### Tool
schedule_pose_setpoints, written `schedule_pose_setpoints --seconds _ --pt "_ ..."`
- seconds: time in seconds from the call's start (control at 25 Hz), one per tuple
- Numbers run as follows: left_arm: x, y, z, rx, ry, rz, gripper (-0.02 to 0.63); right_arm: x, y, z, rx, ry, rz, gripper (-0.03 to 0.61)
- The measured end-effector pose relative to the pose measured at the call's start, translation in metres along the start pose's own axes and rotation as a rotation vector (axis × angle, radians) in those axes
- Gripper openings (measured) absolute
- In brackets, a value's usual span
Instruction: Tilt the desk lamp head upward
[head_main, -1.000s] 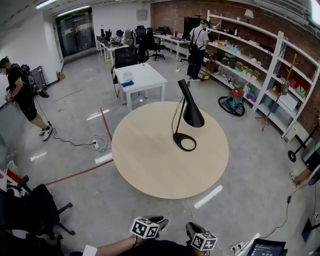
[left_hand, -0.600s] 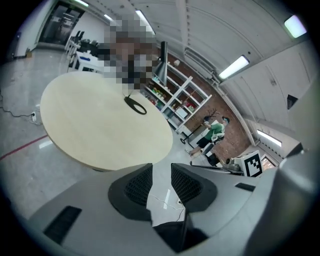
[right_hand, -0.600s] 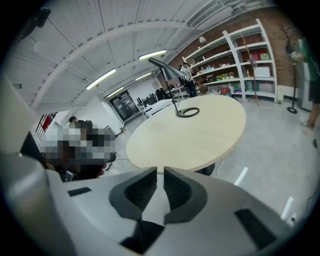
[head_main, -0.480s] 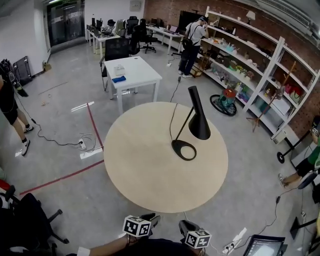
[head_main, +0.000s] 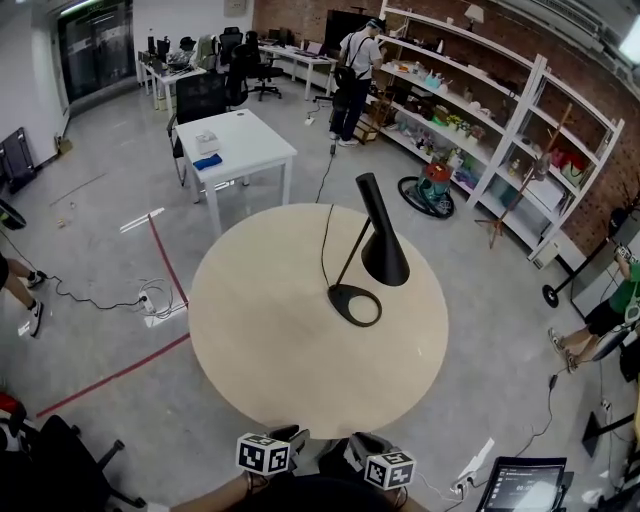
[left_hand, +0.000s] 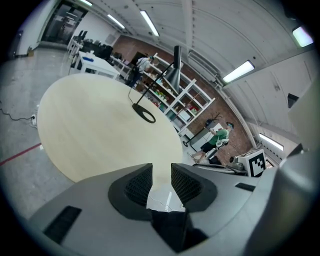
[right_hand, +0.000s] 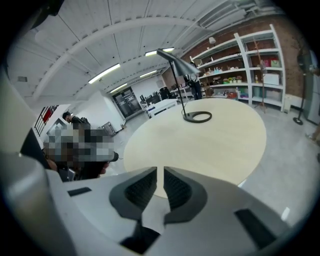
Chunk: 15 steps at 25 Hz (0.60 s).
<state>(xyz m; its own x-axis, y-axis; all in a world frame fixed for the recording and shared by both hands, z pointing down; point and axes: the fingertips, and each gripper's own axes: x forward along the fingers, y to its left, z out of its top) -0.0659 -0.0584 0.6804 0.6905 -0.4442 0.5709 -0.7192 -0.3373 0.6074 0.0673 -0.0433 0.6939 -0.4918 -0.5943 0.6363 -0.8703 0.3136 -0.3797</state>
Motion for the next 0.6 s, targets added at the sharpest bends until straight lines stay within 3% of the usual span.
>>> schedule_pose_setpoints --seconds 0.44,0.6 --pt "0.013 0.022 0.071 -0.005 -0.108 0.136 0.123 0.028 -0.036 0.081 0.01 -0.105 0.097 0.043" --pt "0.026 0.014 0.093 0.023 -0.13 0.144 0.123 0.03 -0.059 0.112 0.023 -0.152 0.094 0.043"
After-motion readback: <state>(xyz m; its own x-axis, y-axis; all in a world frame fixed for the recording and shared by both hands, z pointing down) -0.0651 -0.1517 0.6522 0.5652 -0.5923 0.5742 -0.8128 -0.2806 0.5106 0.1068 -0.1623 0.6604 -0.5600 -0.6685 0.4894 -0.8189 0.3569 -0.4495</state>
